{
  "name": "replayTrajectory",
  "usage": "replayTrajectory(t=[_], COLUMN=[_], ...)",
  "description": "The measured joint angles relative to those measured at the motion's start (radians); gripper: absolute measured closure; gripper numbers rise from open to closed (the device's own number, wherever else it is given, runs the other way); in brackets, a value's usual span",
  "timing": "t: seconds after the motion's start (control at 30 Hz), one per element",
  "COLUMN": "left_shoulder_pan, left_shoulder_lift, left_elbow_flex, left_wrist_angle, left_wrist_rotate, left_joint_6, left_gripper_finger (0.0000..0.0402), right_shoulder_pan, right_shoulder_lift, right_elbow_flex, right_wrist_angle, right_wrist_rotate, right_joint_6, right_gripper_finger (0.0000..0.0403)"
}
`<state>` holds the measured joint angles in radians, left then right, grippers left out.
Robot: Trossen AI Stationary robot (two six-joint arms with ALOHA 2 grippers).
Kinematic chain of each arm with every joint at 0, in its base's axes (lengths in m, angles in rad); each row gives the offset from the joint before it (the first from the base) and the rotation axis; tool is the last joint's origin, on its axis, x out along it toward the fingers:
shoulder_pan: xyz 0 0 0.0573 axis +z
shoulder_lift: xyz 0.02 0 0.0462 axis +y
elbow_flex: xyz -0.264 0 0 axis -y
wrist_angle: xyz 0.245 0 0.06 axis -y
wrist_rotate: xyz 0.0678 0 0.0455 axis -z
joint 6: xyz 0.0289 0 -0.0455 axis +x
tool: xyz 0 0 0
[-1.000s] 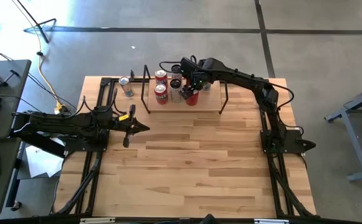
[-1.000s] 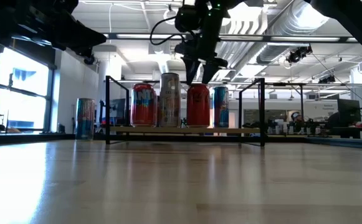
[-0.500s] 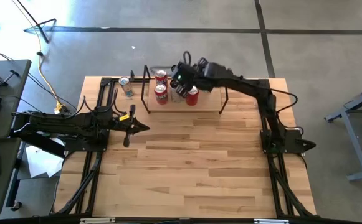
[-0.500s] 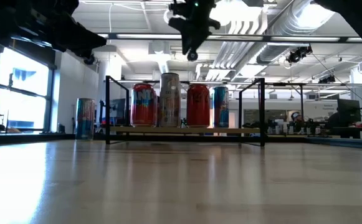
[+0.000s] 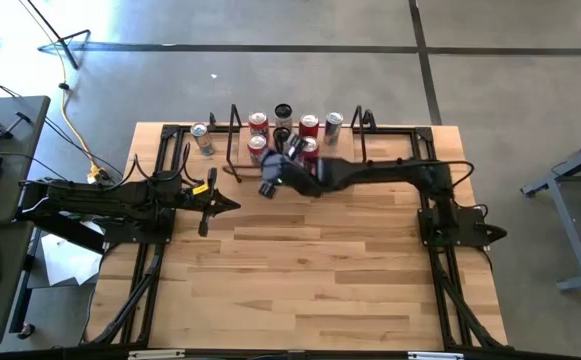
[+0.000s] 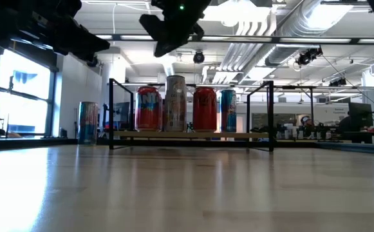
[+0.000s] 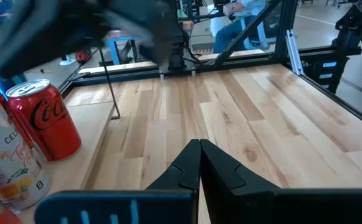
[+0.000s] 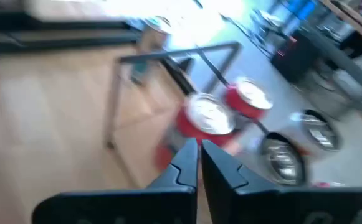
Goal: Place canned beverage on shelf
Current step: Put the blue soda can on the shelf aligned with the blue soda can
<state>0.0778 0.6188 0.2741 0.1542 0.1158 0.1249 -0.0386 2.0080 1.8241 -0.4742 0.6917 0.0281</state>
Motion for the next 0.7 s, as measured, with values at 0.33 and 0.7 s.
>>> replayTrajectory(t=[0.33, 0.7], left_shoulder_pan=[0.000, 0.045], left_shoulder_lift=[0.000, 0.068], left_elbow_flex=[0.008, 0.557], left_wrist_angle=[-0.015, -0.808], left_wrist_rotate=[-0.106, -0.455], left_joint_6=[-0.003, -0.054], left_gripper_finger=[0.0402, 0.0402], right_shoulder_pan=[0.138, 0.424], right_shoulder_lift=[-0.234, -0.407], right_elbow_flex=[-0.625, -0.874], right_wrist_angle=[0.702, 0.743], right_wrist_rotate=[-0.141, 0.179], right_joint_6=[0.019, 0.101], right_gripper_finger=[0.0402, 0.0403])
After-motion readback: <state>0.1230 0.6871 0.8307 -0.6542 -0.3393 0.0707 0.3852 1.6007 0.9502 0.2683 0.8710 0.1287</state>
